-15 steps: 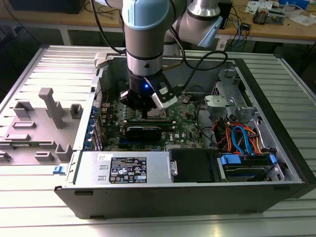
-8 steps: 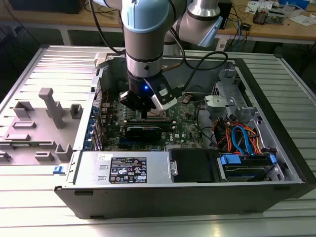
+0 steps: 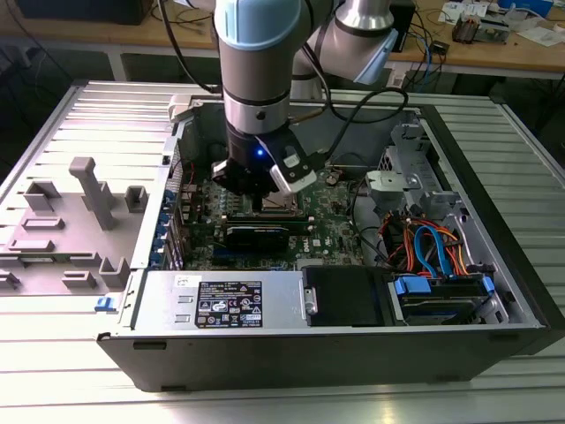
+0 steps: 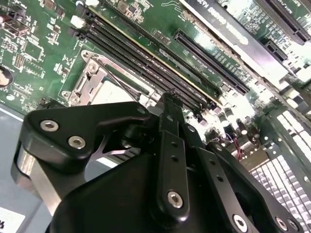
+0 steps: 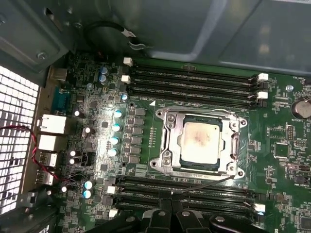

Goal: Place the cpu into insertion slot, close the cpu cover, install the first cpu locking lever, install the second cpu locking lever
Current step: 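Install the second cpu locking lever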

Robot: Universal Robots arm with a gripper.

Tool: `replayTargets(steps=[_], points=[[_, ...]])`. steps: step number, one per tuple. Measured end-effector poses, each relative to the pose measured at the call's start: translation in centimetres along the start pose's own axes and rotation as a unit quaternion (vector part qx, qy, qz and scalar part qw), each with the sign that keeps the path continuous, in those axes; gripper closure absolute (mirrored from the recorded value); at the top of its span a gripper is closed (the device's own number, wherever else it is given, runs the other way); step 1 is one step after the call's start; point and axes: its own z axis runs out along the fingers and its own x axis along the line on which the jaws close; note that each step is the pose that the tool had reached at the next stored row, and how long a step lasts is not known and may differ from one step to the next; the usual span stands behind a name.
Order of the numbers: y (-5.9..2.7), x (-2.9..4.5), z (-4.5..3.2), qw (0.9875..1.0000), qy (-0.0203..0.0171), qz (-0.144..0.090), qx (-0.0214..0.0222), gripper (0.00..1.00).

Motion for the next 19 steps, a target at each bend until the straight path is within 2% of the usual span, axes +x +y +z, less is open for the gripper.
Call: replayTargets(steps=[2, 7, 11, 14, 16, 19], points=[[0.05, -0.01, -0.48, 1.0, 0.0, 0.0, 0.0004, 0.89], [0.06, -0.02, -0.62, 1.0, 0.0002, 0.0, 0.0017, 0.89], [0.12, -0.05, -1.19, 1.0, 0.0001, 0.0, 0.0017, 0.89], [0.08, -0.39, -1.14, 1.0, 0.0001, 0.0, 0.0016, 0.89], [0.04, -0.48, -0.82, 1.0, 0.0, 0.0, 0.0008, 0.89], [-0.01, -0.48, -0.4, 1.0, -0.0005, 0.0, -0.0047, 0.89]])
